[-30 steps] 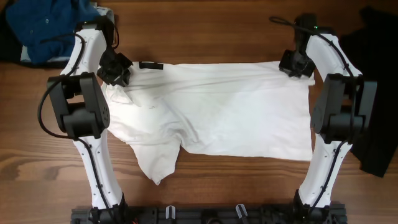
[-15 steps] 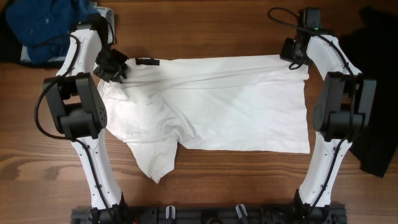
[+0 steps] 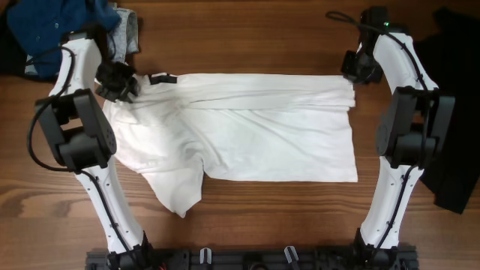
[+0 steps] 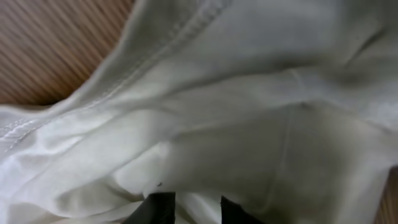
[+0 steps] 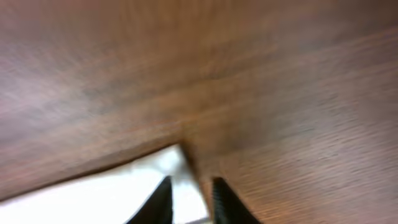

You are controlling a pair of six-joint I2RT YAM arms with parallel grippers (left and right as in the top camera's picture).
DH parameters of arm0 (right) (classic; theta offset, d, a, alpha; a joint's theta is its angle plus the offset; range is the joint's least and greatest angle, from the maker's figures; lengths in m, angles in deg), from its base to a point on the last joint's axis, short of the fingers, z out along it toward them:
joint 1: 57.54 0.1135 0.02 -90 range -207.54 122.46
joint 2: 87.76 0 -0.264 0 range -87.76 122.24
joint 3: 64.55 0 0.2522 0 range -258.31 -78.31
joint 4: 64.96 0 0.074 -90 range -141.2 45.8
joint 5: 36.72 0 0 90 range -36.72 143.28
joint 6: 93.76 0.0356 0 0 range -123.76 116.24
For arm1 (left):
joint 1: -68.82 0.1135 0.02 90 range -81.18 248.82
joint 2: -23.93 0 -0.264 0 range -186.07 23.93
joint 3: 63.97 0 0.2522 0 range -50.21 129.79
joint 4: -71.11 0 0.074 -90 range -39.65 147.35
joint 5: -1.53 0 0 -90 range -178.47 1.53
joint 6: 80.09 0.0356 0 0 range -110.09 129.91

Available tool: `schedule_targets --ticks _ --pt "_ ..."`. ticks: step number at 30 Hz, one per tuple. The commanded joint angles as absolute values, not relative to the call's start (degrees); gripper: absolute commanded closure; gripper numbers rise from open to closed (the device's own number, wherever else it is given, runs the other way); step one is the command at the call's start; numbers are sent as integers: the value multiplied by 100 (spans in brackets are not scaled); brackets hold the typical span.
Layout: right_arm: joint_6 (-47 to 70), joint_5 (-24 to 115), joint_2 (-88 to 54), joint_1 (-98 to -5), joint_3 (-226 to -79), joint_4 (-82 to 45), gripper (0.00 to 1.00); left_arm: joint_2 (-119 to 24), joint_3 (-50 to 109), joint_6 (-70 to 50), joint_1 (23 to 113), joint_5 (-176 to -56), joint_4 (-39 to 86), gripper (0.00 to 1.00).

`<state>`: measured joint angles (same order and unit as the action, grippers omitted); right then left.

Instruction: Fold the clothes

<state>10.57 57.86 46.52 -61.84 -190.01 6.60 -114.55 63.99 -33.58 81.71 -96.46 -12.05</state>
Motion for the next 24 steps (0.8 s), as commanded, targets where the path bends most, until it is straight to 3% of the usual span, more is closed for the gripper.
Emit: schedule_targets --ticks 1,7,9,10,11,15,24 --pt "1037 5838 4456 -6223 -19244 688 74 -11708 6215 -3251 8385 -9058 -1208 71" --pt "925 4372 4403 -6219 -19200 876 78 -11636 6215 -3253 8383 -9063 -1227 65" --pt "858 4158 4403 -6173 -19095 885 88 -11632 6215 -3249 8383 -9082 -1232 48" --pt "834 4162 4403 -6151 -19045 861 91 -11632 6215 -3246 8383 -9104 -1238 35" --pt "831 4164 4403 -6127 -18977 796 94 -11632 6215 -3233 8383 -9111 -1247 30" --pt "847 4160 4403 -6092 -18711 605 96 -11632 6215 -3231 8383 -9111 -1256 26" --pt "831 4053 4403 -6059 -18175 72 96 -11632 6215 -3231 8372 -9167 -1247 25"
